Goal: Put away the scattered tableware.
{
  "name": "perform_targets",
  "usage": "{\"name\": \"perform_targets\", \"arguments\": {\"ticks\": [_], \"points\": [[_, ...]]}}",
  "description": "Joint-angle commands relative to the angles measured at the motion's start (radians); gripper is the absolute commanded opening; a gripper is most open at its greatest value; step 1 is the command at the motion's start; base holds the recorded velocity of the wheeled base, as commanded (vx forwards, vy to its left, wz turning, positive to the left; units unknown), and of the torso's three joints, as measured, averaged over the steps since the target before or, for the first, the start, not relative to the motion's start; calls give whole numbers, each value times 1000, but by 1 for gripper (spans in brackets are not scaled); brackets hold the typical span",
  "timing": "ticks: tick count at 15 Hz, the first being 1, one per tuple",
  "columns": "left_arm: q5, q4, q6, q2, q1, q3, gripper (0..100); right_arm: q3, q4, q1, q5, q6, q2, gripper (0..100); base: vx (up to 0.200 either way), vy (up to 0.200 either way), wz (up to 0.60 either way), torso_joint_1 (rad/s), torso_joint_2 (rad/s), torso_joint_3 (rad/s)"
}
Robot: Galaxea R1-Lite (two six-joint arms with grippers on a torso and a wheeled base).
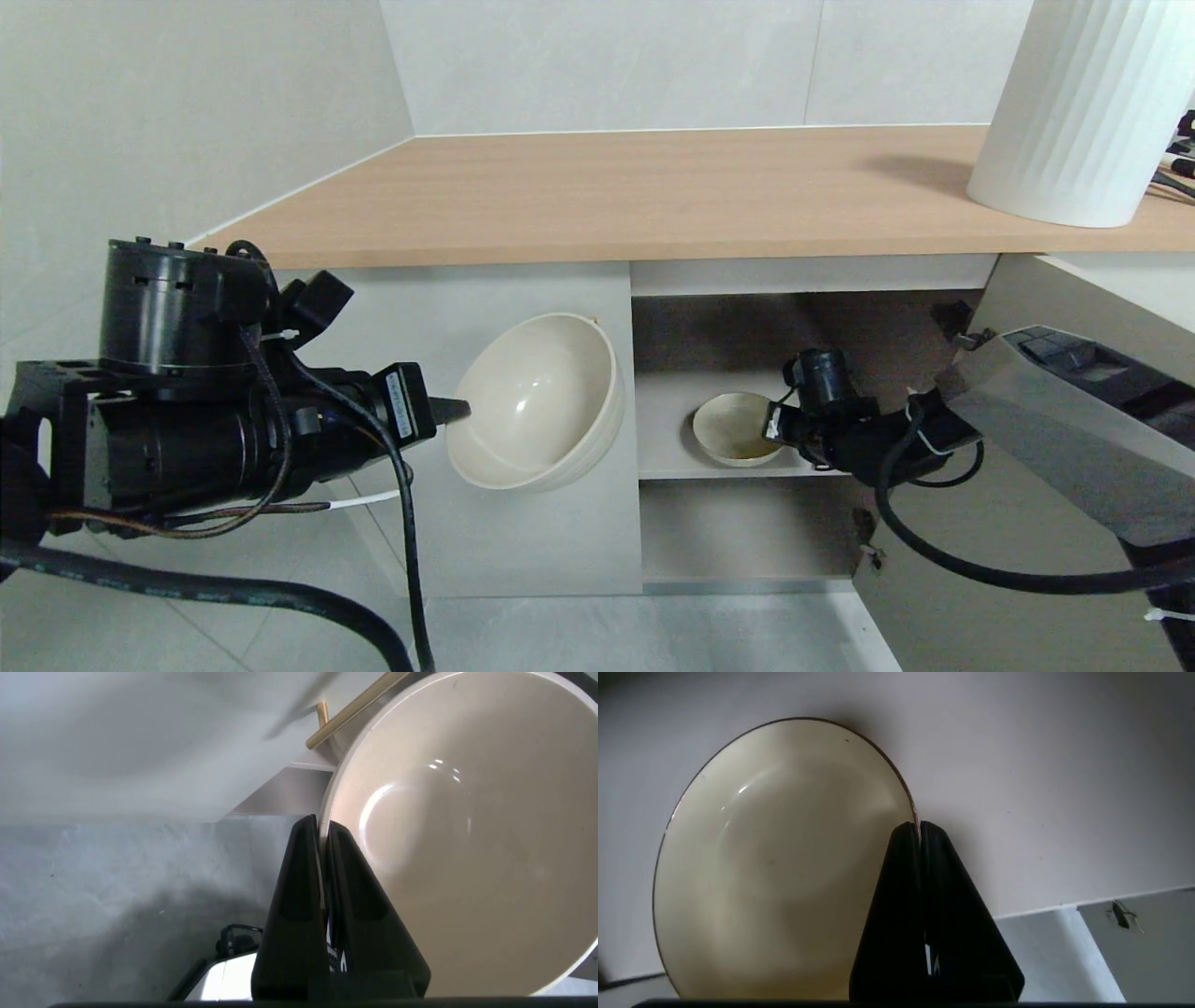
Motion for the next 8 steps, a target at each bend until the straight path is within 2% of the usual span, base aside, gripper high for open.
{"name": "perform_targets", "arguments": {"ticks": [1, 8], "points": [[1, 0, -1, 6, 0, 1, 0, -27, -1, -9, -2, -1, 48, 0, 0, 0, 0, 0, 0, 0], [1, -3, 1, 7, -8, 6, 0, -114, 1, -18, -34, -7, 120, 0, 0, 0, 0, 0, 0, 0]]}}
